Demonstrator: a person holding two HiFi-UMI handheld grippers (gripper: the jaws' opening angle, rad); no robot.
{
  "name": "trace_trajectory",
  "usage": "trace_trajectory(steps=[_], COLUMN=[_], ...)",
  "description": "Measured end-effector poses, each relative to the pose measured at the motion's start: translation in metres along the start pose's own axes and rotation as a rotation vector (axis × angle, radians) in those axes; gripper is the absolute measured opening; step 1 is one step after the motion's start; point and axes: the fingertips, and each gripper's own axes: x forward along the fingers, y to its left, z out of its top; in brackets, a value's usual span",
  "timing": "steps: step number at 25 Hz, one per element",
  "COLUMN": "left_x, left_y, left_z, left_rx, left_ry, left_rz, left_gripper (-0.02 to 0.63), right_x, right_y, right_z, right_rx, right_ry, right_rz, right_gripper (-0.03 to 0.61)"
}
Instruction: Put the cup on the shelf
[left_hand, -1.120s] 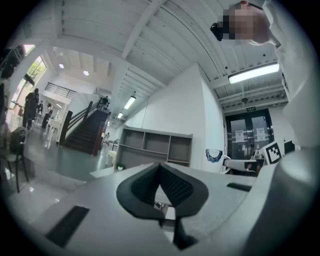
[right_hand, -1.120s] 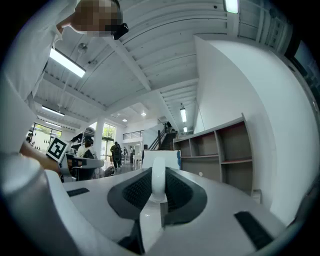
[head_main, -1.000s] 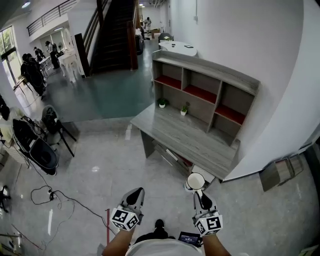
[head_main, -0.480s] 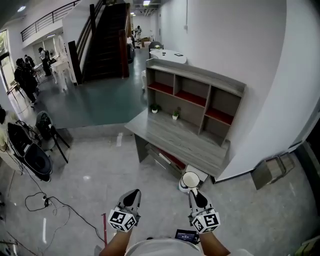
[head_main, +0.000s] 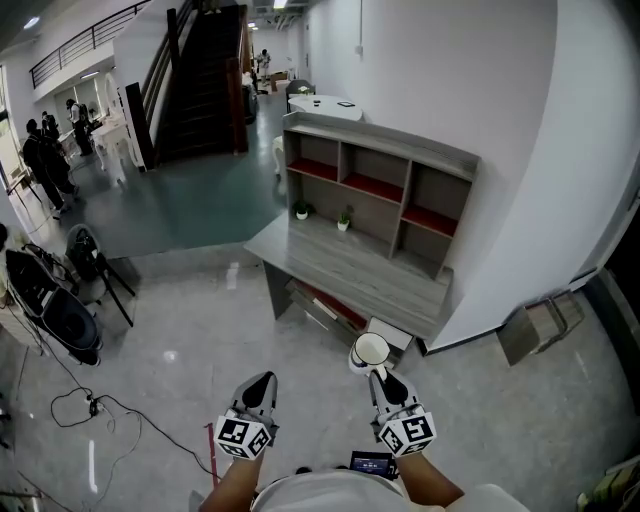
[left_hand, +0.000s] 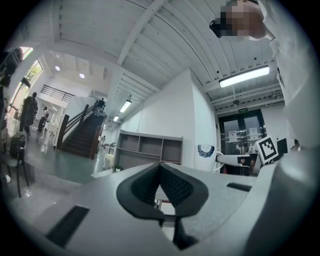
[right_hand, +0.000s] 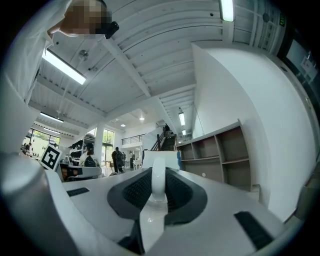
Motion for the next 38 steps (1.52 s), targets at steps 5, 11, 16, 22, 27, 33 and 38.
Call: trace_trajectory(steps=[5,11,16,22,27,33,38], left_x=[-0.002,0.005,0.011,0.019,0.024,0.029,0.031], left_y=[-0.003,-0.012,-0.022,-0.037,-0.049,-0.066,-0.076], left_z=[-0.006,-0.002,-0.005,-0.009,-0.007,-0.010,-0.011], left_rx=[-0.005,0.003,0.002,0.000,0.011,0.013,0.011], left_ry=[0.009,-0.007,-0.006,0.000,-0.006,-0.012,-0.010], left_rz=[0.017,0.022,0.020,0.016,0.022,0.034,0.038], left_gripper=[0.008,0.008,0.008,0.008,0.008,0.008,0.008], right_x=[0.001,-0.002,-0.005,-0.012,-0.019,-0.028,-0.035], right_y=[0.001,-0.002,-0.010,-0.027,-0.036,-0.050,-0.060], right_z=[0.005,0.005,0.006,0.006,0.007,0.011,0.011], right_rx=[-0.013,-0.082,-0.082,-0.062,-0.066,-0.074,-0.063], right_ry=[-0.005,0.006,0.002,-0.001,-0.005,-0.016,-0.012], right_rz=[-0.002,-0.001,0.004,-0.005,0.004,0.017,0.019], right_gripper=[0.077,0.077,0.078,0.077,0.078,0.077,0.077])
